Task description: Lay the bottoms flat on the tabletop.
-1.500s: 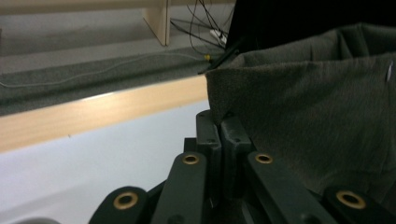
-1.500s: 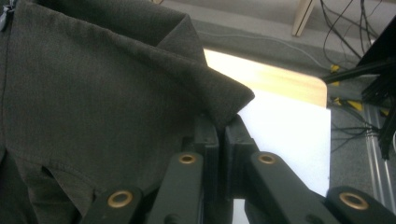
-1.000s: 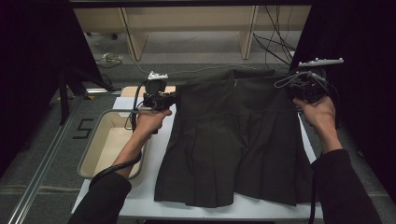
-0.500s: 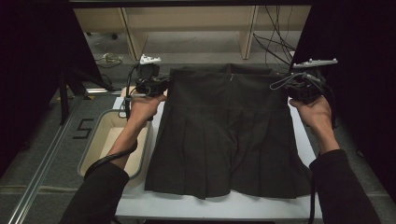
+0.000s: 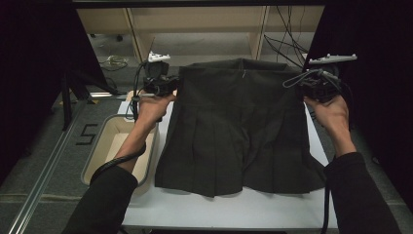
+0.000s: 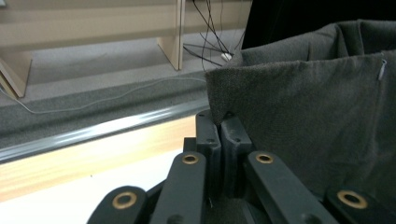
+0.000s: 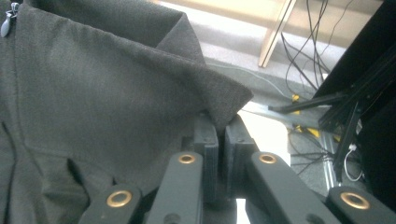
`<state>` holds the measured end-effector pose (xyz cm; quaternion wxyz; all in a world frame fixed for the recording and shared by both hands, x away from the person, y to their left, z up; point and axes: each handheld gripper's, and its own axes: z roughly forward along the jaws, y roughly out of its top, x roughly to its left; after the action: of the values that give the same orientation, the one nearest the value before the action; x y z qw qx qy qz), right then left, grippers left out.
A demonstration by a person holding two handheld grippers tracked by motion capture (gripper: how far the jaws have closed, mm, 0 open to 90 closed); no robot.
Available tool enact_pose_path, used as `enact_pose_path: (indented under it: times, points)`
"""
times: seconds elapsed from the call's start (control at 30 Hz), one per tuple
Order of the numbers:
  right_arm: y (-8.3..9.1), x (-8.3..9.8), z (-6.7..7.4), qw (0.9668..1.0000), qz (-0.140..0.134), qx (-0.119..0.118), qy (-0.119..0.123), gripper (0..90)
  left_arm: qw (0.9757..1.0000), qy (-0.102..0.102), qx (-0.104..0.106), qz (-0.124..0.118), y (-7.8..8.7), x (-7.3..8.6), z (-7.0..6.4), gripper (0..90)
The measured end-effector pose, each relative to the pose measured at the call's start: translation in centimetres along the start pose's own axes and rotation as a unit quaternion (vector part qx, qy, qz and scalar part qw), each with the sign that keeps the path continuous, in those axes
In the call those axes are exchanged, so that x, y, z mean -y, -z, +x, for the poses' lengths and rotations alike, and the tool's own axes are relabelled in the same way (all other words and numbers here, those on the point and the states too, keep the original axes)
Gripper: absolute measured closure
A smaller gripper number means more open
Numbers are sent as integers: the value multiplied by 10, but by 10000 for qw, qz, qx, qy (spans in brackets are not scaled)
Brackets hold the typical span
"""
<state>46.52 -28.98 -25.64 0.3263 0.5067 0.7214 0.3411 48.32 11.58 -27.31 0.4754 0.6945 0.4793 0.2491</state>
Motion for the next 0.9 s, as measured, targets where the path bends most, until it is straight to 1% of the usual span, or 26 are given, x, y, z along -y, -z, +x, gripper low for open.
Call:
enact_pose_path:
  times: [0.07, 0.17, 0.47, 0.67, 0.8, 0.9]
  points:
    - [-2, 3, -2, 10000, 35, -23, -26, 867, 10000, 5, 8, 39, -3, 3, 1, 875]
    - [-3, 4, -2, 10000, 24, -25, -54, 866, 10000, 87, 20, -4, -4, 5, 2, 874]
    - [-5, 7, -2, 10000, 9, -19, -69, 866, 9999, 151, 52, -23, -6, 10, 2, 872]
    - [-10, 9, -3, 9999, 7, 15, -160, 861, 9999, 148, 60, 1, -9, 12, 0, 872]
    - [-13, 10, -2, 9998, 21, 14, -174, 857, 9999, 126, 64, 25, -11, 13, -1, 870]
    - [-15, 11, -3, 9998, 37, 36, -211, 829, 9999, 156, 40, 36, -12, 14, -1, 861]
